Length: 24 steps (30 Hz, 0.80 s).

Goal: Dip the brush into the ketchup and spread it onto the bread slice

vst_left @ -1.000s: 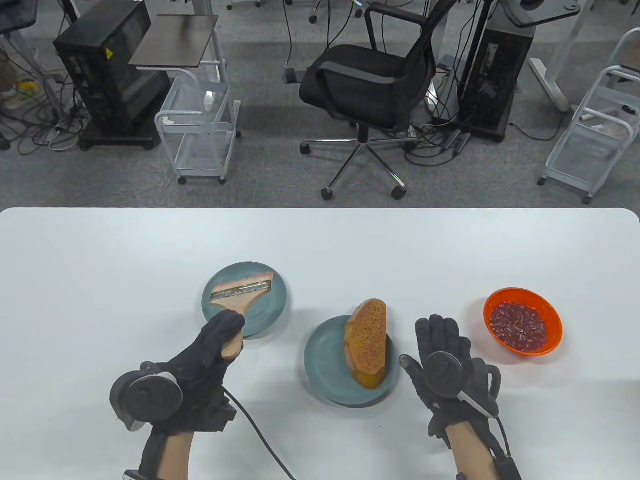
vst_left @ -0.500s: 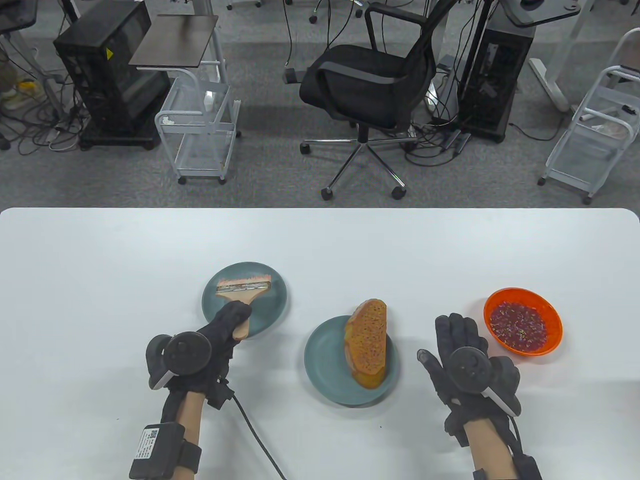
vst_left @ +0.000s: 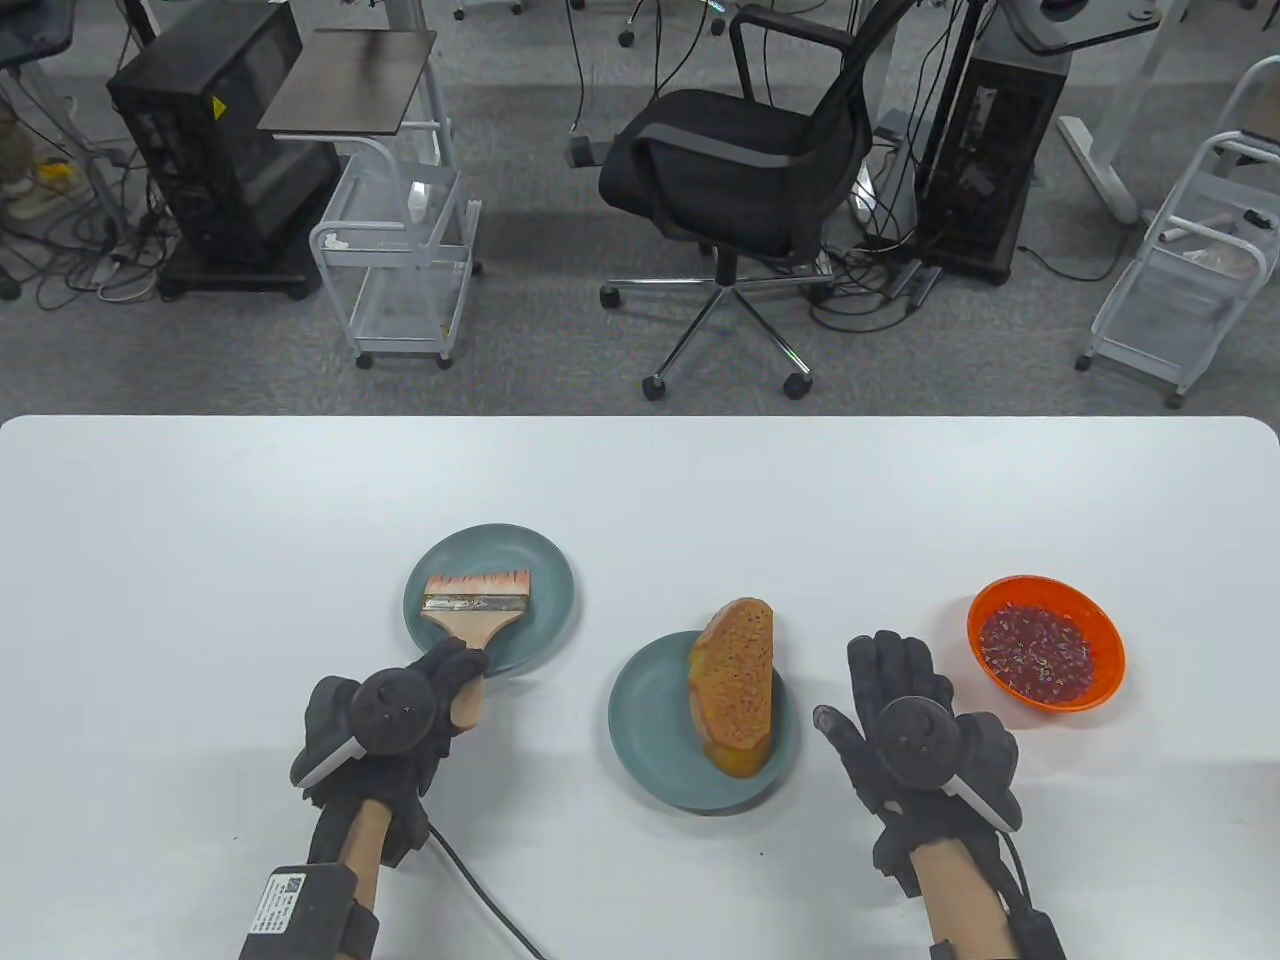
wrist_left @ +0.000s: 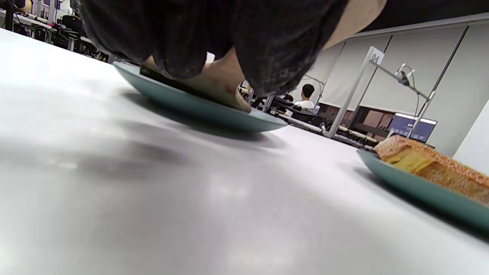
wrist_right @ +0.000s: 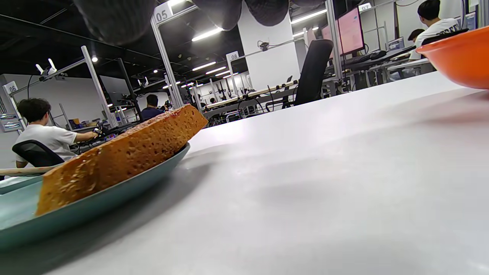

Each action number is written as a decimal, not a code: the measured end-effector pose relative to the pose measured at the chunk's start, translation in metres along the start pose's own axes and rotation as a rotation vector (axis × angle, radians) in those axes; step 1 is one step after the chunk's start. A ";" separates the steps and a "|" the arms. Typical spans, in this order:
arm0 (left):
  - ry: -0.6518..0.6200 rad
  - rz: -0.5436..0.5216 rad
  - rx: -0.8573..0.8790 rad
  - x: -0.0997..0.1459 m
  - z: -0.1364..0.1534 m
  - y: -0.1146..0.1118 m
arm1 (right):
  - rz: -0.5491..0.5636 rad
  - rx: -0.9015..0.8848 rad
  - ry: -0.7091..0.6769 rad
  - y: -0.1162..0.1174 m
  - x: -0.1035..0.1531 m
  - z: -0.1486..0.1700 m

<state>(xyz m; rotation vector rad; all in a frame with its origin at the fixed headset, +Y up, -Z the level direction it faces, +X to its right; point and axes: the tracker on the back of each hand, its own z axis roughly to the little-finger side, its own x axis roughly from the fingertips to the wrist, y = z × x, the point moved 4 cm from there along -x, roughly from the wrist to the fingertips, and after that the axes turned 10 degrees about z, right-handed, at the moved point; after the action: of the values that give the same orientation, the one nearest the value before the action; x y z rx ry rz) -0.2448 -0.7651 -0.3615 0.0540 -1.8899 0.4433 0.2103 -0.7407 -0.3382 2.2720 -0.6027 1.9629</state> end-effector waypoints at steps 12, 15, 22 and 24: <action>0.149 0.111 -0.075 0.016 0.009 0.001 | -0.006 -0.009 0.016 0.000 0.001 0.003; 0.114 0.038 0.013 0.024 -0.010 0.022 | 0.005 -0.021 0.020 -0.002 0.001 0.004; -0.014 0.033 0.051 0.019 -0.092 0.020 | -0.008 -0.027 0.029 0.002 0.002 0.004; -0.007 0.057 0.016 0.013 -0.108 0.009 | -0.008 -0.017 0.027 0.003 0.002 0.004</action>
<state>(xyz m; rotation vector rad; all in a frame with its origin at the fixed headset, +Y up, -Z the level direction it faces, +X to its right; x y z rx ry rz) -0.1551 -0.7190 -0.3209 0.0121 -1.8985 0.4980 0.2134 -0.7453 -0.3371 2.2305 -0.6037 1.9744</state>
